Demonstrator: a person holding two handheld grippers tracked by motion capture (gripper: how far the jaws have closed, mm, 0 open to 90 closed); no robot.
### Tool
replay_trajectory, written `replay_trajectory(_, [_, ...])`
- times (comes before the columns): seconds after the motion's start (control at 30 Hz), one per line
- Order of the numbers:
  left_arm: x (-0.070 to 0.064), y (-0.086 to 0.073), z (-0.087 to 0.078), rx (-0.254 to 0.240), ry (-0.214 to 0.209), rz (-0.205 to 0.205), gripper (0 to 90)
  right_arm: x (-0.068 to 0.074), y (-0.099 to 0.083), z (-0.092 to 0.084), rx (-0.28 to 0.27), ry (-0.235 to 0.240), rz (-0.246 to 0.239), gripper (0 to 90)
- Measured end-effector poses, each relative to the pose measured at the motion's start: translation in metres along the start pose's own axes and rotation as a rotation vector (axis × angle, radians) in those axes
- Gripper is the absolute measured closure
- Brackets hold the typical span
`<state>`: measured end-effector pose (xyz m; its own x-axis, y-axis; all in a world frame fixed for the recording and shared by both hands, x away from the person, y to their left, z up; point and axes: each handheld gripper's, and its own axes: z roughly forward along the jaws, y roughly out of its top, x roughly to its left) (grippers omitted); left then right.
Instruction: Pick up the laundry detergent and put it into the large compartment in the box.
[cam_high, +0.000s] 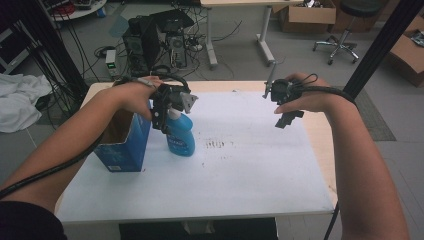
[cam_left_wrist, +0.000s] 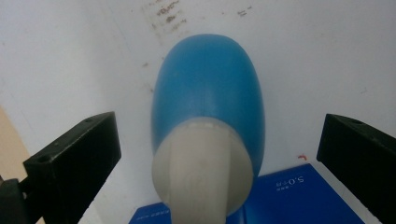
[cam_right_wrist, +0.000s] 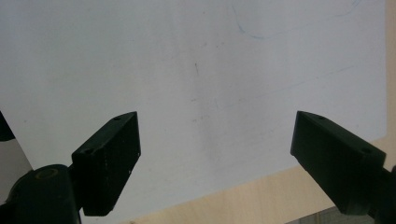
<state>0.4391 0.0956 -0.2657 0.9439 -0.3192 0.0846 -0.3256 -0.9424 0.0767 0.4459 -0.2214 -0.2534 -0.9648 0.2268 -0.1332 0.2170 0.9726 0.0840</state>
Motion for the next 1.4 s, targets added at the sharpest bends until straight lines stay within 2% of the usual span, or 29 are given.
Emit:
replay_trajectory(0.2, [0.0,0.0,0.008,-0.016,-0.003,0.009,0.1,0.0,0.0,0.0,-0.007,-0.002,0.0,16.2])
replay_trajectory(0.23, [0.0,-0.001,0.01,-0.014,-0.008,0.001,0.2,0.0,-0.001,0.0,-0.011,-0.003,0.002,16.2])
replay_trajectory(0.4, [0.001,0.0,0.02,0.006,-0.013,0.001,0.2,-0.001,-0.004,-0.001,-0.007,-0.004,0.012,16.2])
replay_trajectory(0.77, [0.0,0.009,0.029,0.048,-0.009,0.028,0.1,-0.001,-0.004,0.006,-0.001,0.004,0.001,16.2])
replay_trajectory(1.03, [0.002,0.01,0.03,0.077,0.003,0.032,0.5,-0.001,-0.001,0.008,-0.003,0.005,-0.007,16.2])
replay_trajectory(1.17, [0.006,0.008,0.027,0.07,0.009,0.021,1.0,-0.001,0.0,0.009,-0.002,0.006,-0.008,16.2])
replay_trajectory(1.4, [0.006,0.009,0.028,0.083,0.019,0.036,5.6,-0.003,-0.002,0.01,-0.001,0.008,-0.001,16.2])
